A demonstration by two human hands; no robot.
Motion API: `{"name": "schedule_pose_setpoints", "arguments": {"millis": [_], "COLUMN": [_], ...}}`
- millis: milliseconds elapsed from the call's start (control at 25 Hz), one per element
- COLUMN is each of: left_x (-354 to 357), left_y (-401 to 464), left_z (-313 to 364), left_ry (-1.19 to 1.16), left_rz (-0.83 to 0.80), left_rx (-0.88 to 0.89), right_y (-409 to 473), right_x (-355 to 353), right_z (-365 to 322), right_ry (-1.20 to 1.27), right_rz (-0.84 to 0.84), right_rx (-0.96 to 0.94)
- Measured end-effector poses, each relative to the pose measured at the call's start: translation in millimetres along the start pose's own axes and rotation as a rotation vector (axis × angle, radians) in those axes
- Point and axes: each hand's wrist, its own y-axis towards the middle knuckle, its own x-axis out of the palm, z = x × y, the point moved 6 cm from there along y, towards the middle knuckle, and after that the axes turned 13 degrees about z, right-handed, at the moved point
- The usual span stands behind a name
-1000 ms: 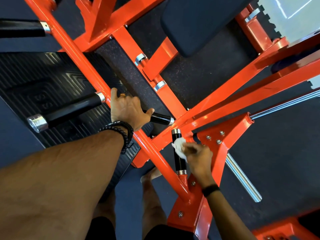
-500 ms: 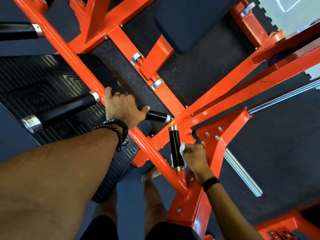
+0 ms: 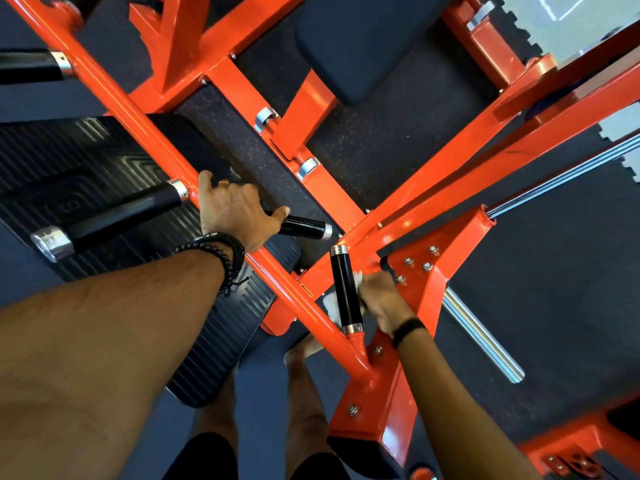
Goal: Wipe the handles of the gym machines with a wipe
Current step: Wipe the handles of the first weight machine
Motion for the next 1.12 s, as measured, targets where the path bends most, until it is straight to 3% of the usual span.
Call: {"name": "schedule_pose_setpoints", "arguments": {"millis": [80, 240, 400, 480, 640, 760, 960, 1120], "left_x": [0.2, 3.2, -5.0, -16.3, -62.0, -110.1, -214.8, -276.4], "left_y": [-0.2, -0.5, -4.8, -14.1, -62.1, -94.7, -102.2, -92.6], "left_z": [-1.1, -1.4, -0.6, -2.1, 6.1, 17.2, -1.8, -40.5], "left_ry": [-0.018, -0.032, -0.081, -0.201, -0.813, -1.055, -1.048, -0.998], "left_rz": [0.013, 0.018, 0.004, -0.043, -0.136, -0.14, 0.016, 0.159], "left_rx": [-0.01, 0.0, 0.066, 0.128, 0.129, 0.205, 0.344, 0.36], "right_y": [23.4, -3.1, -69.4, -90.2, -133.1, -183.9, -256.7, -298.8], "right_x": [8.2, 10.0, -13.4, -38.0, -85.9, -108.2, -127.2, -132.1], "right_z": [-32.0, -29.7, -25.3, -39.5, -61.9, -92.2, -138.6, -162.0], "right_ry": [0.063, -0.141, -0.245, -0.113, 0.266, 0.391, 0.522, 0.636], "right_rz": [0.134, 0.368, 0.341, 0.37, 0.509, 0.525, 0.54, 0.539], "right_rx": [-0.068, -0.353, -0.526, -0.569, -0.456, -0.522, -0.655, -0.694]}}
